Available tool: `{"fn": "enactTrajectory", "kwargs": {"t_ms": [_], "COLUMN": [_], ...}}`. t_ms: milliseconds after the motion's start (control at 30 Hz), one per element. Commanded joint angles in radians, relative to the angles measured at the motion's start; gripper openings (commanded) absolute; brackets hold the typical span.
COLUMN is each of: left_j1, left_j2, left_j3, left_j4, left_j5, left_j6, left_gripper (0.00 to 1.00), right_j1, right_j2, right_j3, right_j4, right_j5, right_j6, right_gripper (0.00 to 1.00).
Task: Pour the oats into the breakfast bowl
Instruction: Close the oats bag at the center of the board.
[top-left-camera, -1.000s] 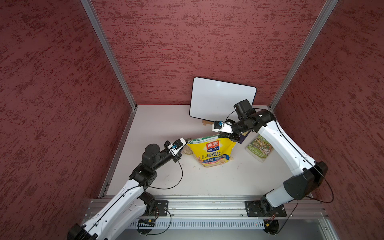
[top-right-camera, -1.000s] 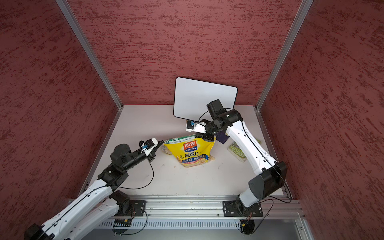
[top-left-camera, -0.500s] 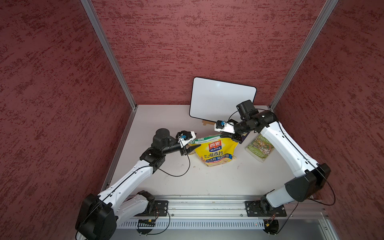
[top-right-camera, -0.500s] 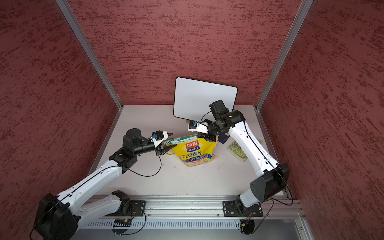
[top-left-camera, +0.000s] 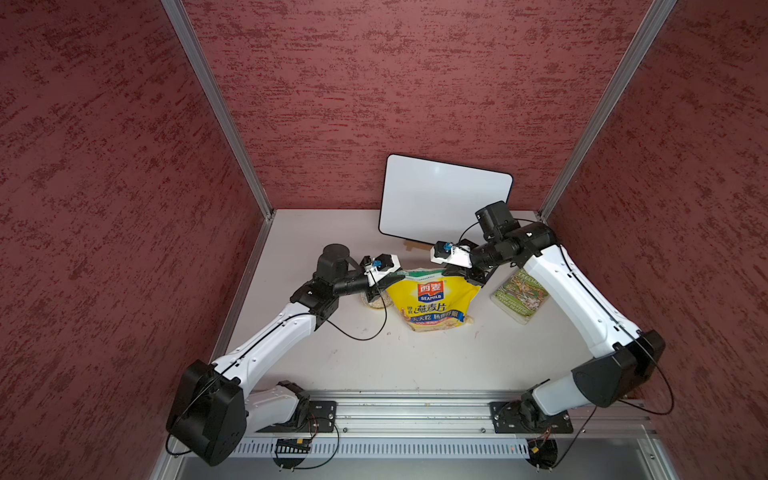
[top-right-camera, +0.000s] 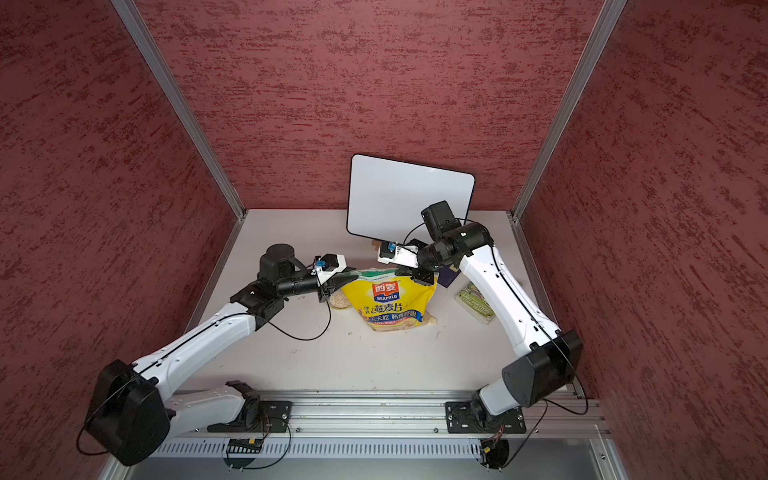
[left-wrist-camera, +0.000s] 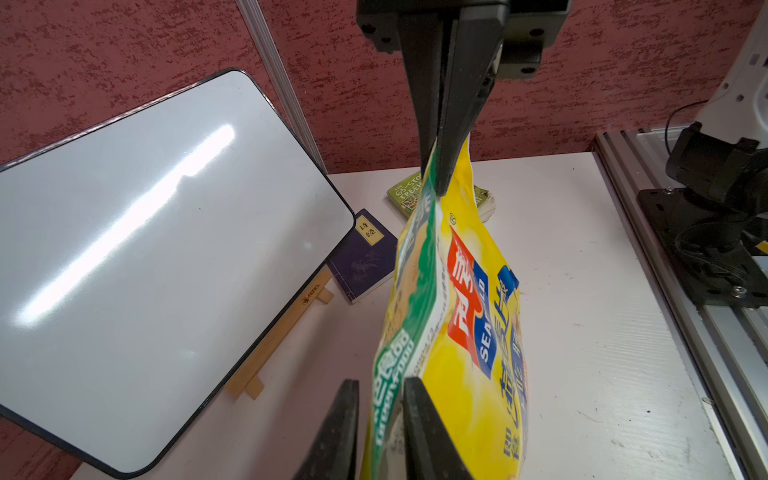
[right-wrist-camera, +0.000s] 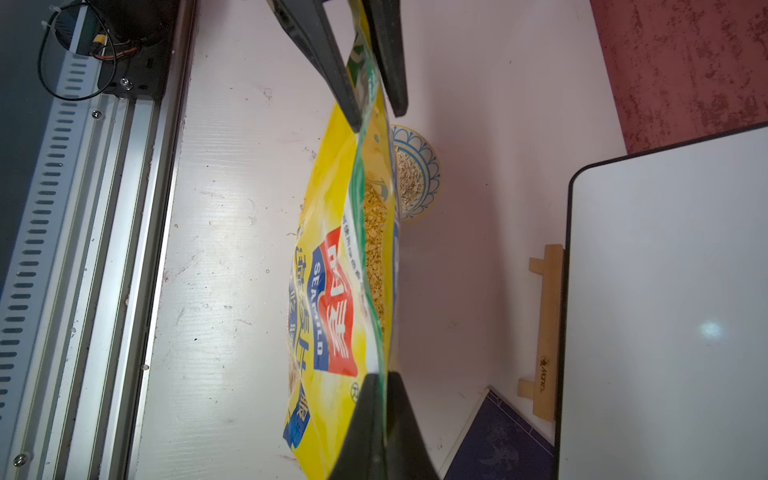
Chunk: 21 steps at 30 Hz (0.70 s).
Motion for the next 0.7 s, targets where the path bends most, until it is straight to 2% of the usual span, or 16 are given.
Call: {"fn": "enactTrajectory", "kwargs": {"t_ms": [0,100,133,167,300,367,433,633,667], "left_j1": [0.002,0.002,0.001,0.002,-0.004,-0.004,-0.005,-0.006,-0.005], "left_j2": [-0.001,-0.021,-0.030,-0.041,-0.079,-0.092,-0.096,-0.101,-0.104], "left_j3": [0.026,0.015,0.009,0.001,-0.034,-0.049,-0.053,-0.064,-0.069], "left_j4": [-0.024,-0.011,-0.004,0.003,0.052,0.074,0.072,0.047,0.047], "left_j5": [-0.009,-0.026,-0.030,-0.038,-0.037,-0.032,-0.027,-0.012,-0.012], "left_j6": [0.018,0.018,0.018,0.015,0.016,0.015,0.017,0.034,0.037], "left_gripper": [0.08,0.01,0.00,0.00,0.00,0.00,0.01,0.43,0.46], "right_j1": [-0.003,-0.003,-0.002,0.001,0.049,0.078,0.094,0.120,0.122], "right_j2": [-0.052,-0.052,-0.052,-0.053,-0.052,-0.046,-0.035,-0.006,-0.007], "right_j3": [0.010,0.011,0.011,0.010,-0.015,-0.027,-0.032,-0.027,-0.032], "right_j4": [0.069,0.069,0.073,0.081,0.110,0.125,0.143,0.154,0.155], "right_j5": [-0.063,-0.048,-0.050,-0.054,-0.054,-0.042,-0.031,-0.012,-0.007], "right_j6": [0.010,0.014,0.021,0.033,0.056,0.059,0.067,0.072,0.070], "right_gripper": [0.00,0.00,0.03,0.12,0.35,0.42,0.43,0.47,0.47]}}
